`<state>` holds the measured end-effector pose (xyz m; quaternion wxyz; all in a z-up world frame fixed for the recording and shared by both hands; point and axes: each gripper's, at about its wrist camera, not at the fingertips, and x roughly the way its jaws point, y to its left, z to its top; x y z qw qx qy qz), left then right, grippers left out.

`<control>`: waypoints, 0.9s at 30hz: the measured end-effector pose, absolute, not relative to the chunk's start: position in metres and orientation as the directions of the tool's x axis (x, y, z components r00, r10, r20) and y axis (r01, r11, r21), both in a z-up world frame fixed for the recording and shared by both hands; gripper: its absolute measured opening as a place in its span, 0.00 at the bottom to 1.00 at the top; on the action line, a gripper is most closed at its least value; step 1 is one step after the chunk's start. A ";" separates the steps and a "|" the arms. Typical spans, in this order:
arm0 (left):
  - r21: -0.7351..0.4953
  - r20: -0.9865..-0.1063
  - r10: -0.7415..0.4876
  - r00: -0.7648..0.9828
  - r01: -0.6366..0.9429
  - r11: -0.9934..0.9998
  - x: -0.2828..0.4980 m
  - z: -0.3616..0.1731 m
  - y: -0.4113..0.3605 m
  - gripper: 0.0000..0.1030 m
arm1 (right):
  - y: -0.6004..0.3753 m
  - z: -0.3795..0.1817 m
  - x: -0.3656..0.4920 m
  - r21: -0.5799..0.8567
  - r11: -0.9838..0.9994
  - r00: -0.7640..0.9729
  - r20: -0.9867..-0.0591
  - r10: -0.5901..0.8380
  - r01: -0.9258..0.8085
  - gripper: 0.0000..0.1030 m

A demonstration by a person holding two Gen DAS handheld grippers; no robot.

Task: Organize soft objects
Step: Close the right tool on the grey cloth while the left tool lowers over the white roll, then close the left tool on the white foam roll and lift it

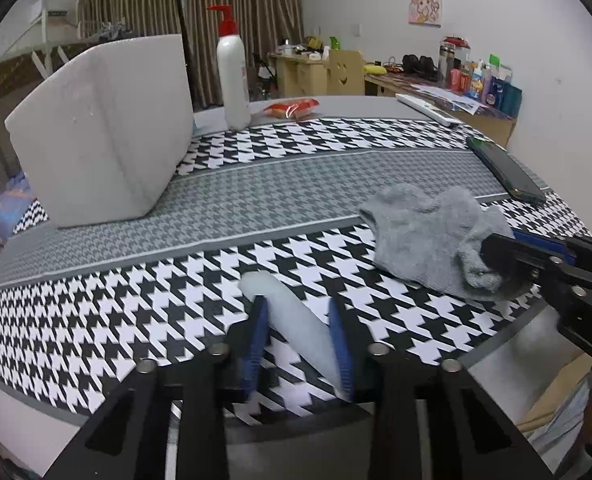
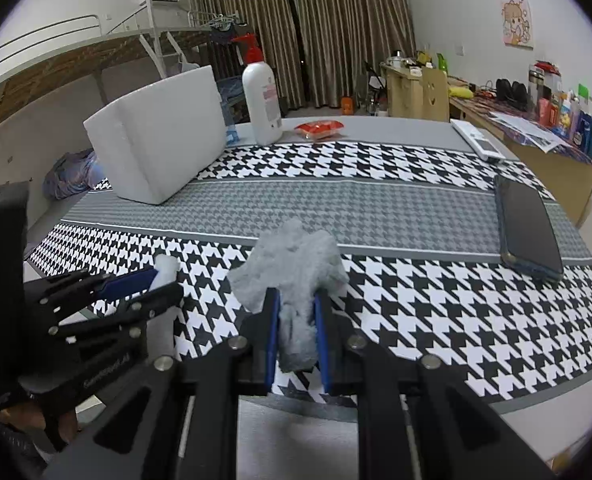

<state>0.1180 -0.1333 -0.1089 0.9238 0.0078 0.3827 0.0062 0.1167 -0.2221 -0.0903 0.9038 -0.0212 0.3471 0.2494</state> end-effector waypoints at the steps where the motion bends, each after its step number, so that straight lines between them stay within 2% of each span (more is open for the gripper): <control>1: 0.015 -0.708 0.011 0.707 -0.001 1.000 0.118 -0.109 -0.131 0.26 | -0.222 -0.090 0.117 0.133 0.874 0.634 -0.638 0.436 -0.468 0.20; 7: 0.001 -0.694 -0.023 0.720 0.033 0.999 0.112 -0.103 -0.124 0.11 | -0.221 -0.088 0.117 0.138 0.874 0.637 -0.633 0.440 -0.467 0.20; 15: -0.004 -0.688 -0.043 0.724 0.055 0.998 0.106 -0.098 -0.125 0.10 | -0.221 -0.087 0.118 0.138 0.872 0.642 -0.625 0.444 -0.469 0.20; 21: -0.016 -0.662 -0.060 0.747 0.065 0.998 0.105 -0.089 -0.120 0.06 | -0.222 -0.085 0.116 0.146 0.868 0.646 -0.612 0.456 -0.474 0.20; 22: -0.017 -0.654 -0.067 0.753 0.073 0.997 0.104 -0.088 -0.121 0.01 | -0.222 -0.084 0.115 0.146 0.868 0.648 -0.610 0.457 -0.475 0.20; 27: -0.009 -0.634 -0.079 0.770 0.095 0.995 0.102 -0.082 -0.122 0.01 | -0.221 -0.081 0.115 0.143 0.869 0.654 -0.604 0.456 -0.474 0.20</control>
